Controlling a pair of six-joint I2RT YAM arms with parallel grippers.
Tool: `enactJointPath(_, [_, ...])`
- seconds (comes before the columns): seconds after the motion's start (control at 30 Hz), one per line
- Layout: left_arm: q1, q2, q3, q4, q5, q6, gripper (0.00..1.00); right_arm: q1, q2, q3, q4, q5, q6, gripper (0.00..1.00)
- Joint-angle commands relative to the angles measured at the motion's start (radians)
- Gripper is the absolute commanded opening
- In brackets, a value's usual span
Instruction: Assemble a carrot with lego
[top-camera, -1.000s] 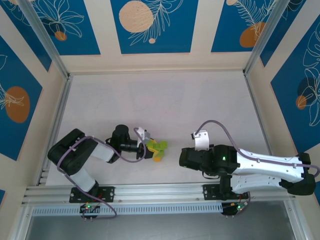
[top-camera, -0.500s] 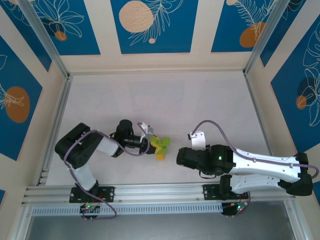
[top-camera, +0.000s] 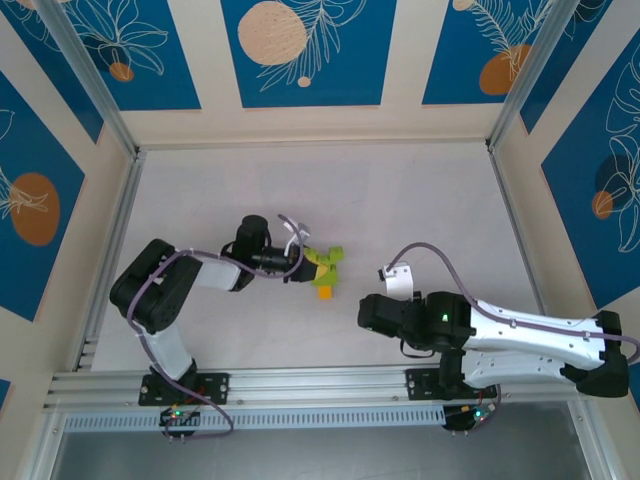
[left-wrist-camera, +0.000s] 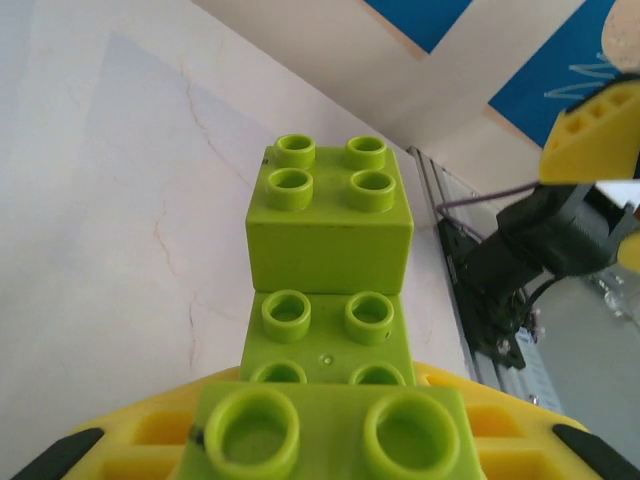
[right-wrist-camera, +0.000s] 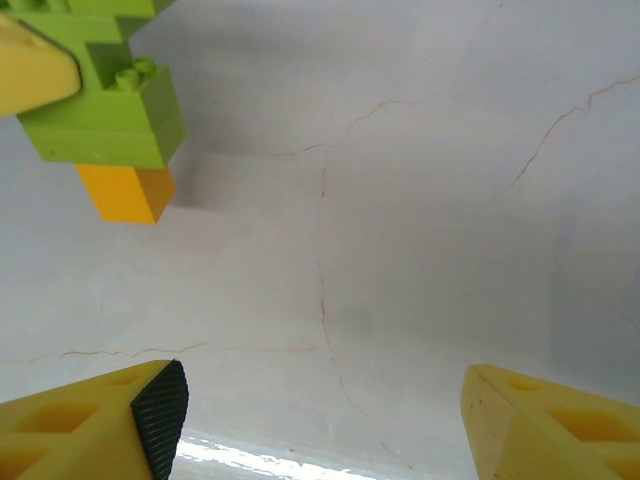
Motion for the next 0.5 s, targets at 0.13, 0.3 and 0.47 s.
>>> enactJointPath(0.13, [0.039, 0.118, 0.099, -0.053, 0.096, -0.123, 0.4, -0.006, -0.053, -0.031, 0.015, -0.015, -0.002, 0.73])
enactJointPath(0.3, [0.057, 0.2, 0.143, -0.046, 0.125, -0.14, 0.41, -0.007, -0.06, -0.031, 0.011, -0.012, -0.001, 0.73])
enactJointPath(0.47, [0.074, 0.237, 0.155, 0.003, 0.138, -0.181, 0.44, -0.009, -0.056, -0.029, 0.015, -0.011, -0.007, 0.73])
